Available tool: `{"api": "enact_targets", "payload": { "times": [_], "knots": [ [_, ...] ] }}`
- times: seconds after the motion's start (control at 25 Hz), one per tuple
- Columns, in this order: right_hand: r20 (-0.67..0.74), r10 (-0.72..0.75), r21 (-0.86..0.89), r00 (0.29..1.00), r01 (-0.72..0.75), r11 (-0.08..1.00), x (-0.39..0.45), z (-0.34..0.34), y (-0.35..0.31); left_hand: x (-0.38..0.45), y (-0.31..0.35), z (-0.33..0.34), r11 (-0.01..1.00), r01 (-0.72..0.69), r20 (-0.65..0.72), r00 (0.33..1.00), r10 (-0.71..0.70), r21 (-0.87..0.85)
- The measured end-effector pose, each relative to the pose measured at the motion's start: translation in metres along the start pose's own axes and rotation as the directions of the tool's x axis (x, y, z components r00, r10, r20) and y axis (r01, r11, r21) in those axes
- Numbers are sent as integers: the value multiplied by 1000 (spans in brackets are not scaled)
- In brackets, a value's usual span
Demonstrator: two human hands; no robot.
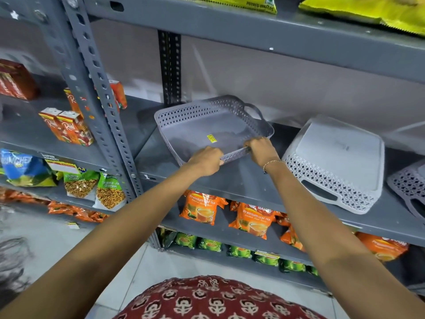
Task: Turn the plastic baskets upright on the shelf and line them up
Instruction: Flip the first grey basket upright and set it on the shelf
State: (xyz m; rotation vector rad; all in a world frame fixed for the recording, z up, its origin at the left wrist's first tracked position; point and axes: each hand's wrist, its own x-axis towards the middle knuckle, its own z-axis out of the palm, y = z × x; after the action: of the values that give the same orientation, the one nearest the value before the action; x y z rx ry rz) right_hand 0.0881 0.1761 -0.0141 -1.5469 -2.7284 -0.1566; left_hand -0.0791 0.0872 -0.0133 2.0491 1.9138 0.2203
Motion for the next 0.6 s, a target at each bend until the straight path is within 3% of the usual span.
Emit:
{"api": "enact_targets", "payload": {
  "times": [0.32, 0.6],
  "knots": [
    [7, -75, 29, 997, 74, 997, -27, -2, -37, -13, -37, -27, 972, 76, 39, 995, -86, 222],
    [-27, -104, 147, 994, 107, 983, -47, 2, -69, -22, -70, -41, 980, 87, 113, 988, -108, 176]
  ]
}}
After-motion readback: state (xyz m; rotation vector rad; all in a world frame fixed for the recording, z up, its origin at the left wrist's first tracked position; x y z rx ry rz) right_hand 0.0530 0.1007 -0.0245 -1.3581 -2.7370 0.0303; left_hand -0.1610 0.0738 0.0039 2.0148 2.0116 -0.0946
